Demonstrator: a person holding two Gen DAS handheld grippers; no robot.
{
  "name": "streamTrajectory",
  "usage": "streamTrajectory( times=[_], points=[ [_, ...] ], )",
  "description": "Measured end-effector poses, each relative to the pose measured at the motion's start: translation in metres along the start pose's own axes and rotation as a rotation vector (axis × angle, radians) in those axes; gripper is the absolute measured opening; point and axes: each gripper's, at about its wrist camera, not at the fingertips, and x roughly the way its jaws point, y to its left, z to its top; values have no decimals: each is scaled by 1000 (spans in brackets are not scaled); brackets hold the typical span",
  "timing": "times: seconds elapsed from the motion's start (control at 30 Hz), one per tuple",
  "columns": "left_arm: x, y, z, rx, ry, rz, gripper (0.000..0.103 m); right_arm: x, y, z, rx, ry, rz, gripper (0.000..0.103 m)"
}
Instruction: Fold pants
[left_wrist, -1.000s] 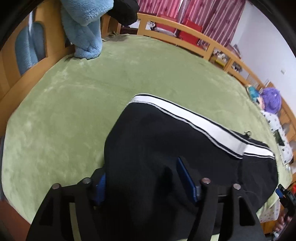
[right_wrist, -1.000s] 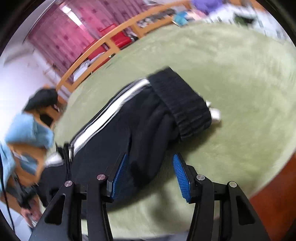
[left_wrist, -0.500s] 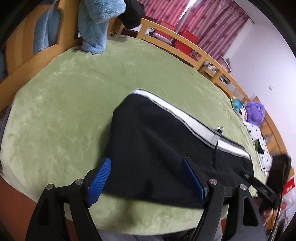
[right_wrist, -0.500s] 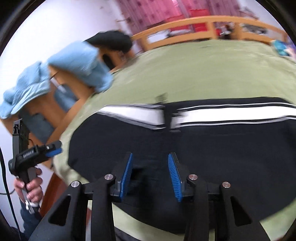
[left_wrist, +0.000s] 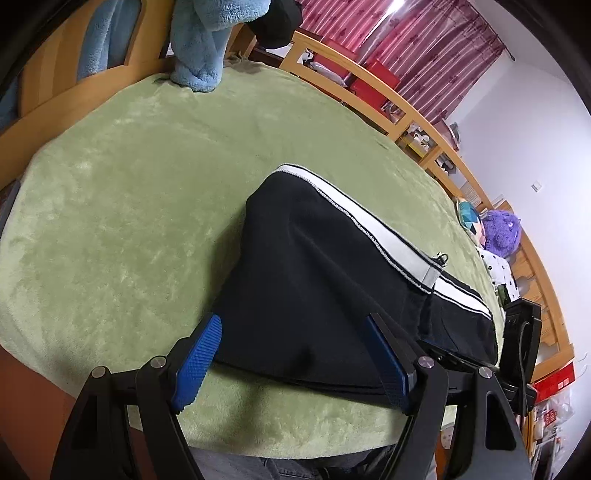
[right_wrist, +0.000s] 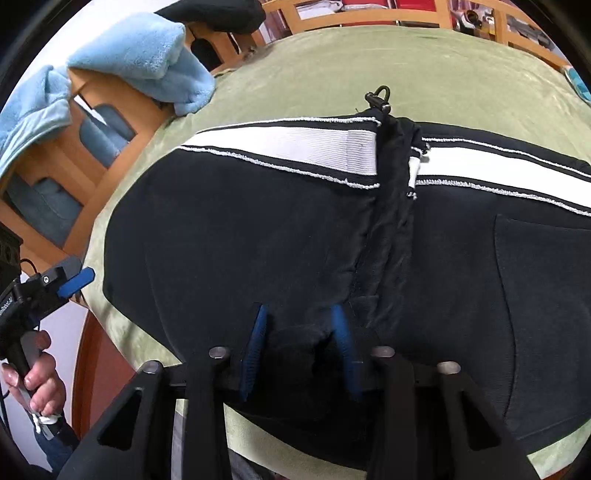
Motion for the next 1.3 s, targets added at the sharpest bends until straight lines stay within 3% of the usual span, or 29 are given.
streamTrajectory(
  times=[0.07,0.27,0.37,0.47,0.5,0.6,0.67,0.7,0.73,0.87,1.0,1.03,1.1,1.17,1.23,1.3],
  points=[
    [-2,1,1,3,-2,3,77,-9,-2,-1,9,-60,58,14],
    [-13,0,-2,25,-22,7,77,-77,-25,0,39,-266,93,12],
    [-12,-1,0,-1,-35,-16,77,-69,-34,-7,33,-207,62,16],
    [0,-3,4,-22,-16,-21,77,-31,-29,-27,16,-70,66,31],
    [3,-3,3,-21,-13,-15,77,-29,-25,-32,-18,-85,43,32],
    [26,-3,-2,-15,66,115,77,-44,-13,-35,-138,-115,20,42],
    [51,-1,-10,31,152,221,77,-58,-17,-26,-115,-164,53,50],
    [58,-3,-14,58,175,253,78,-62,-21,-19,-95,-193,67,62],
    [62,-2,-16,65,190,249,78,-62,-24,-9,-86,-205,71,66],
    [48,6,-10,-10,152,159,78,-37,-47,28,-23,-222,14,66],
    [37,14,-3,-42,130,93,77,-2,-75,56,102,-184,52,66],
    [35,14,-2,-36,118,83,77,8,-80,63,127,-167,62,56],
    [27,7,8,-7,74,53,77,28,-89,74,166,-110,120,22],
    [18,-4,19,13,13,30,77,23,-94,83,152,-136,163,18],
    [13,-12,29,32,-35,-2,77,1,-103,88,170,-240,211,19],
    [17,-23,41,38,-68,-62,77,-1,-109,93,190,-237,153,20]
  ],
)
